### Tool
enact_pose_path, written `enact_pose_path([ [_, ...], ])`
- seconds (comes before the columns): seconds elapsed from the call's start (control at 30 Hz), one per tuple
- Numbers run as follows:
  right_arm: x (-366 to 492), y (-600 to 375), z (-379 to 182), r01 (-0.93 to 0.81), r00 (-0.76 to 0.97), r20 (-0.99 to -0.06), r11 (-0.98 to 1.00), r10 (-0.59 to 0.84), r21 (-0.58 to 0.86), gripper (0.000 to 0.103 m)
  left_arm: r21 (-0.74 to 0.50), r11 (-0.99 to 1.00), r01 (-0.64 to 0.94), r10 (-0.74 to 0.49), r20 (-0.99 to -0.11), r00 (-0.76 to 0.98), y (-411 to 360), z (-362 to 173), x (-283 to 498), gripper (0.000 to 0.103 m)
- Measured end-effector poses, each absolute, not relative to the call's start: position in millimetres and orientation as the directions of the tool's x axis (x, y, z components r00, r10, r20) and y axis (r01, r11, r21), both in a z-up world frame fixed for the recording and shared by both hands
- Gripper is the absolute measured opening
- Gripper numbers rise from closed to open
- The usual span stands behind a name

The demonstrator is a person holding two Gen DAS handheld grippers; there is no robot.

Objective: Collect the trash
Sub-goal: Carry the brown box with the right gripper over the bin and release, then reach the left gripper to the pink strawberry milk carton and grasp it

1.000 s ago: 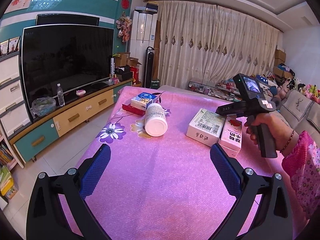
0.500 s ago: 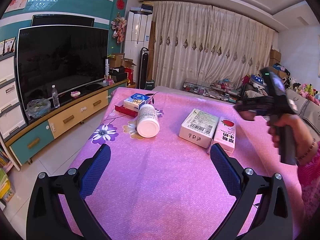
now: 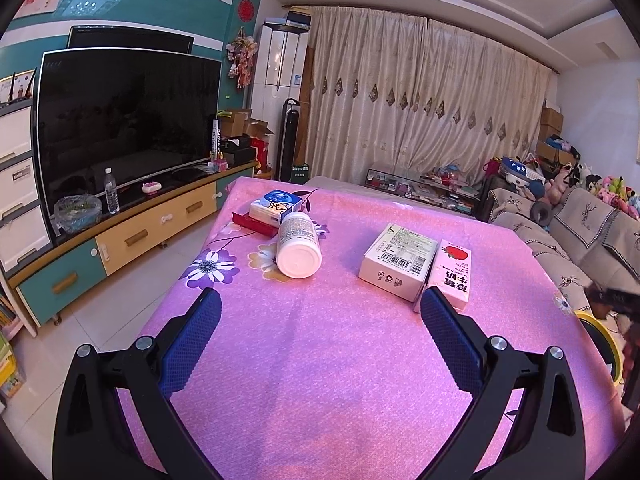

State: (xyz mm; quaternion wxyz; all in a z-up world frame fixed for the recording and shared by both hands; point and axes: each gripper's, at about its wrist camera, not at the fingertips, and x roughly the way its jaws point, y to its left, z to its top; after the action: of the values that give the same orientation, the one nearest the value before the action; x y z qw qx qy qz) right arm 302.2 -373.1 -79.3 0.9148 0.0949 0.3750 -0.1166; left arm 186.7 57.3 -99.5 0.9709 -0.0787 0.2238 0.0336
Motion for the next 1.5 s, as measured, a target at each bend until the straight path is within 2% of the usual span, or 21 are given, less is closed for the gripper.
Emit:
enact_pose_path([
  [0.2, 275.8, -427.0, -111.0, 0.384, 0.639, -0.75, 0.916, -0.171, 0.119, 0.063, -0.098, 0.99, -0.105, 0.053, -0.431, 0.901, 50.8, -97.7, 184.6, 0.098],
  [0.27, 272.8, -444.1, -115.0, 0.402, 0.639, -0.758, 0.898, -0.134, 0.181, 0.063, -0.081, 0.991, -0.105, 0.061, -0.424, 0.903, 48.0, -96.9, 183.7, 0.098],
  [0.37, 272.3, -456.0, -114.5, 0.442, 0.62, -0.757, 0.89, -0.209, 0.116, 0.065, -0.058, 0.993, -0.107, 0.073, -0.417, 0.906, 44.9, -95.6, 181.6, 0.098],
  [0.43, 271.7, -460.9, -117.4, 0.455, 0.612, -0.761, 0.883, -0.214, 0.117, 0.065, -0.048, 0.993, -0.106, 0.077, -0.412, 0.908, 43.7, -95.1, 180.7, 0.098],
  [0.53, 271.7, -463.8, -121.7, 0.472, 0.599, -0.769, 0.874, -0.221, 0.116, 0.072, -0.042, 0.994, -0.104, 0.078, -0.409, 0.909, 42.8, -94.3, 180.1, 0.098],
  [0.73, 260.1, -458.0, -110.5, 0.482, 0.633, -0.734, 0.867, -0.246, 0.125, 0.073, -0.04, 0.994, -0.102, 0.077, -0.413, 0.907, 42.7, -94.1, 180.7, 0.098],
  [0.93, 252.1, -404.0, -86.4, 0.382, 0.733, -0.647, 0.914, -0.21, 0.136, 0.078, -0.031, 0.995, -0.098, 0.076, -0.421, 0.904, 40.3, -95.2, 182.4, 0.098],
  [1.23, 261.7, -329.0, -85.1, 0.202, 0.782, -0.614, 0.975, -0.105, 0.09, 0.078, 0.017, 0.997, -0.073, 0.073, -0.443, 0.893, 28.8, -97.1, 188.0, 0.098],
  [1.5, 265.9, -319.0, -83.8, 0.205, 0.781, -0.615, 0.974, -0.107, 0.091, 0.079, 0.078, 0.987, 0.143, -0.077, -0.548, 0.833, -4.3, -105.5, 212.9, 0.098],
])
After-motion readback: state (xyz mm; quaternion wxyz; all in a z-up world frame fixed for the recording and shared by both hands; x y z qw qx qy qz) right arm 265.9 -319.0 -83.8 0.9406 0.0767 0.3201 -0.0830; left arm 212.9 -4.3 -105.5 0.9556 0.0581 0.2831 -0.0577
